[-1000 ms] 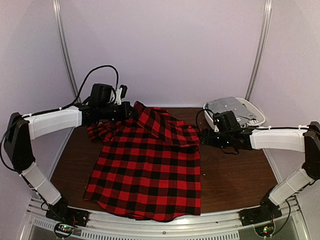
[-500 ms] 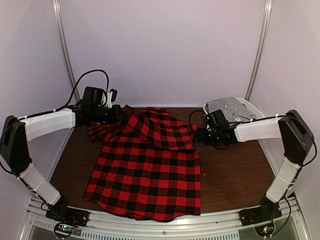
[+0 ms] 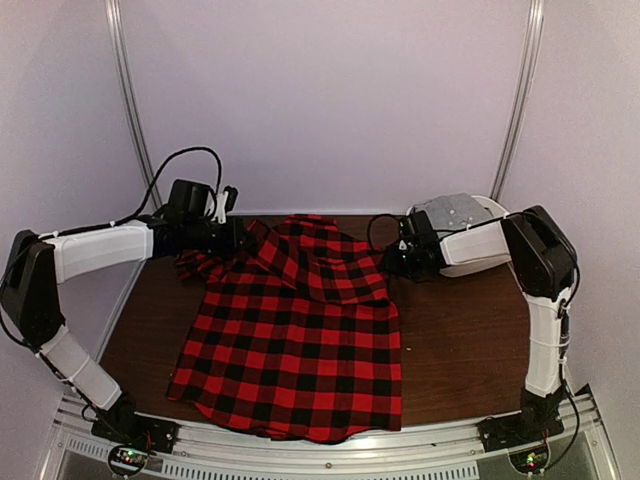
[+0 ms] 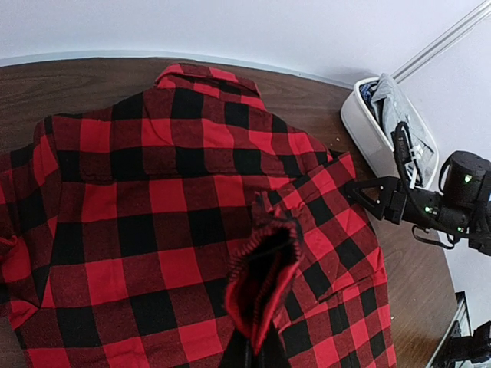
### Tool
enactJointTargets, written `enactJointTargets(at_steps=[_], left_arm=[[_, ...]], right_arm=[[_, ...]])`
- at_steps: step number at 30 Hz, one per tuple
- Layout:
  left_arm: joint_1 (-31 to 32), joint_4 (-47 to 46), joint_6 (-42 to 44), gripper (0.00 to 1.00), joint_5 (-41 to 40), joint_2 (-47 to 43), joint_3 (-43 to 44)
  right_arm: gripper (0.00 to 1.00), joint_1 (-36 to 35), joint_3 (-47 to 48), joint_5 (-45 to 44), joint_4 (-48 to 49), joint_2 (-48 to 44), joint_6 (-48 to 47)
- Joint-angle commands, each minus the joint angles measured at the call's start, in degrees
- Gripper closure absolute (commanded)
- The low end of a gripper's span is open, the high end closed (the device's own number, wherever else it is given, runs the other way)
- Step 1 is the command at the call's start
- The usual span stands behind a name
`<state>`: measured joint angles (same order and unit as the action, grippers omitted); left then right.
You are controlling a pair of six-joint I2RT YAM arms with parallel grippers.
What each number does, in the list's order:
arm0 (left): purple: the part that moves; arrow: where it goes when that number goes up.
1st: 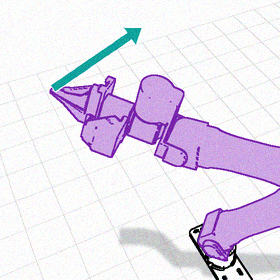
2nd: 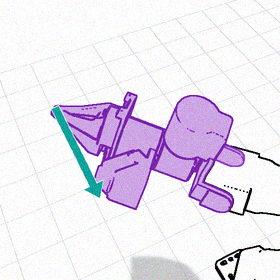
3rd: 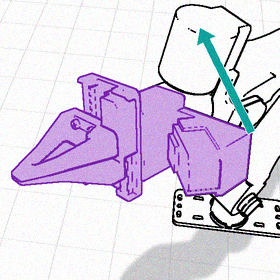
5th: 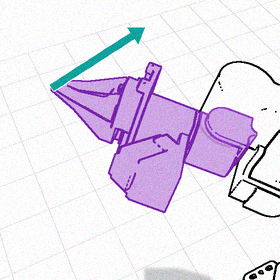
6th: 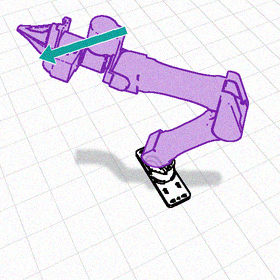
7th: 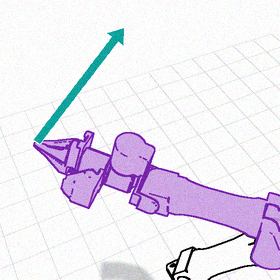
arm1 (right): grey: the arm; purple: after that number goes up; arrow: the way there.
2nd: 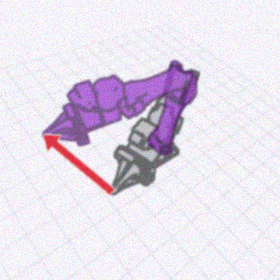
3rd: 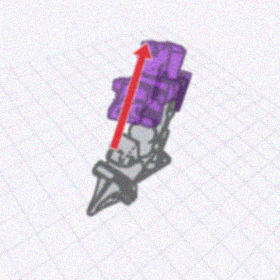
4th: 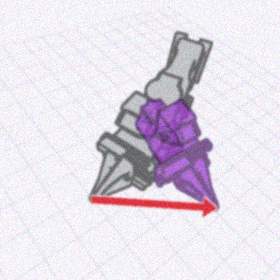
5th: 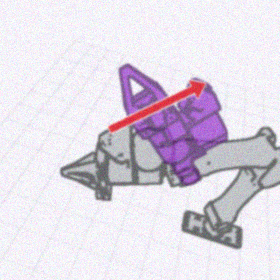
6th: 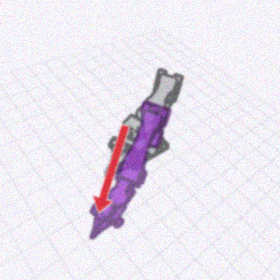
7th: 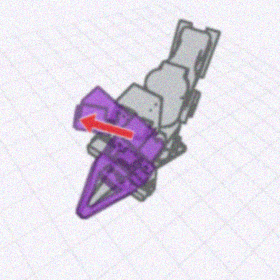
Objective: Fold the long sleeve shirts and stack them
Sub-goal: Adjust the flattened shirt at the center of the board.
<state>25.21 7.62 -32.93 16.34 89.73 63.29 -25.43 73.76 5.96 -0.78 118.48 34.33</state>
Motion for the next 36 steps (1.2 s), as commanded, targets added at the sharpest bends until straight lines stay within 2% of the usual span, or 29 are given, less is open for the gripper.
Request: enactJointTargets(at_steps=[1, 5, 8, 17, 18, 20, 24, 26, 28, 36], left_arm=[[-0.16, -2.28, 0.25, 1.0, 1.18, 0.65, -0.62], [-0.03, -2.39, 0.01, 1.0, 1.5, 0.99, -0.75], [0.09, -2.97, -0.31, 1.0, 1.54, 1.45, -0.96], [0.28, -5.39, -2.11, 1.0, 0.46, 3.81, -0.44], [0.28, -5.55, -2.14, 1.0, 0.5, 4.16, -0.3], [0.28, -5.81, -2.16, 1.0, 0.56, 4.71, 0.1], [0.28, -6.35, -2.08, 1.0, 0.54, 5.48, 0.9], [0.28, -6.29, -1.88, 1.0, 0.2, 5.9, 1.62], [0.28, -6.05, -1.6, 1.0, 0.06, 5.98, 2.4], [0.28, -5.16, -0.27, 1.0, -0.54, 6.21, 5.0]], right_arm=[[0.56, 1.05, 5.17, 0.76, -0.27, 3.52, -1.12], [0.86, 1.71, 8.29, -0.8, -2.3, 5.43, -2.44], [0.99, 2.32, 10.88, -2.03, -4.05, 6.51, -3.76], [1.0, 3.63, 21.42, -3.52, -10.68, 11.39, -7.37], [0.99, 3.63, 22.29, -3.57, -11.21, 11.62, -7.5], [0.92, 3.64, 23.89, -3.49, -12.92, 11.58, -7.85], [0.59, 3.15, 23.03, -3.81, -15.27, 8.09, -8.63], [0.48, 2.74, 21.29, -3.87, -16.34, 5.38, -8.83], [0.44, 2.23, 18.35, -3.89, -17.22, 2.05, -8.73], [0.43, -3.4, -3.12, -4.19, -15.49, -14.91, -4.31]])
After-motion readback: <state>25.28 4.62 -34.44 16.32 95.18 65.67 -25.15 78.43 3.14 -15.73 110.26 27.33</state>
